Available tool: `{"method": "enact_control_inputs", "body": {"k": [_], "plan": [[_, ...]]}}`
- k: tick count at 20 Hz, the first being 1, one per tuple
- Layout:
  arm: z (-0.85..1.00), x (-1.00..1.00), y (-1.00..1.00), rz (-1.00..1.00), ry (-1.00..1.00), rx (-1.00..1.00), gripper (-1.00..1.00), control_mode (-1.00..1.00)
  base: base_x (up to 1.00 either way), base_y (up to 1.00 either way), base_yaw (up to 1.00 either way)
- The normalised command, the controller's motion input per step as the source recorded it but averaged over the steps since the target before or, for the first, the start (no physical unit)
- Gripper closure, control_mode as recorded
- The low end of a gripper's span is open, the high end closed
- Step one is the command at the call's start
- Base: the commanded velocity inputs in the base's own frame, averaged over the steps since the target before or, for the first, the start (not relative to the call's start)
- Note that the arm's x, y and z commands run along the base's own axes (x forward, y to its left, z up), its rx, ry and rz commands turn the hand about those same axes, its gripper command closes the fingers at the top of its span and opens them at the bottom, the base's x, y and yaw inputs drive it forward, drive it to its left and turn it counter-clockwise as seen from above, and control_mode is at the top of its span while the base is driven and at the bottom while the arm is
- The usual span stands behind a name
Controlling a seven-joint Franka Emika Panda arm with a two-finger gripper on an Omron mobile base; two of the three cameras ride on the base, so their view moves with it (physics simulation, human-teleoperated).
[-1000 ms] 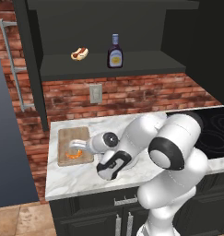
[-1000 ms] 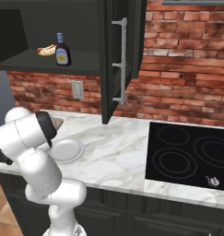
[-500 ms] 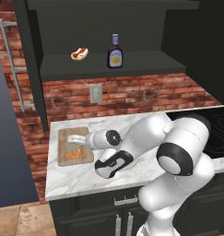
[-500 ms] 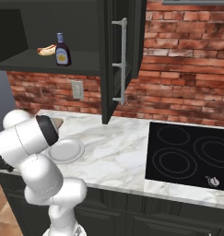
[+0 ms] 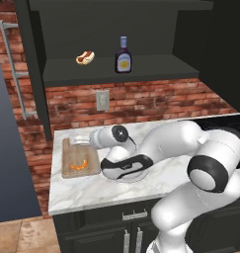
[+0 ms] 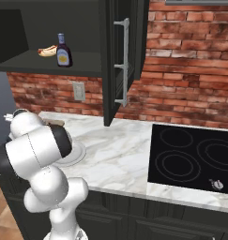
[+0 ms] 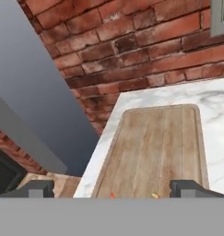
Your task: Pick the shrimp from the plate and place it on the cutting board. Then pick the condiment bottle from the cabinet and place it next to the cutting board.
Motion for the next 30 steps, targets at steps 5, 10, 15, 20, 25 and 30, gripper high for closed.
{"method": "enact_control_inputs", "body": {"k": [5,10,15,20,25,30], "plan": [[0.54,0.00,0.00,0.06,0.00,-0.15,-1.00,-1.00,0.00,0.00,0.00],[0.37,0.00,0.00,0.07,0.00,-0.12,-1.00,-1.00,0.00,0.00,0.00],[0.04,-0.02,0.00,0.08,-0.02,-0.08,-1.00,-1.00,0.00,0.00,0.00],[0.00,-0.16,0.00,0.09,-0.03,-0.05,-1.00,-1.00,0.00,0.00,0.00],[0.02,-0.41,-0.01,0.09,-0.03,-0.05,-1.00,-1.00,0.00,0.00,0.00],[0.10,-0.48,-0.11,0.08,-0.03,-0.05,-1.00,-1.00,0.00,0.00,0.00]]}}
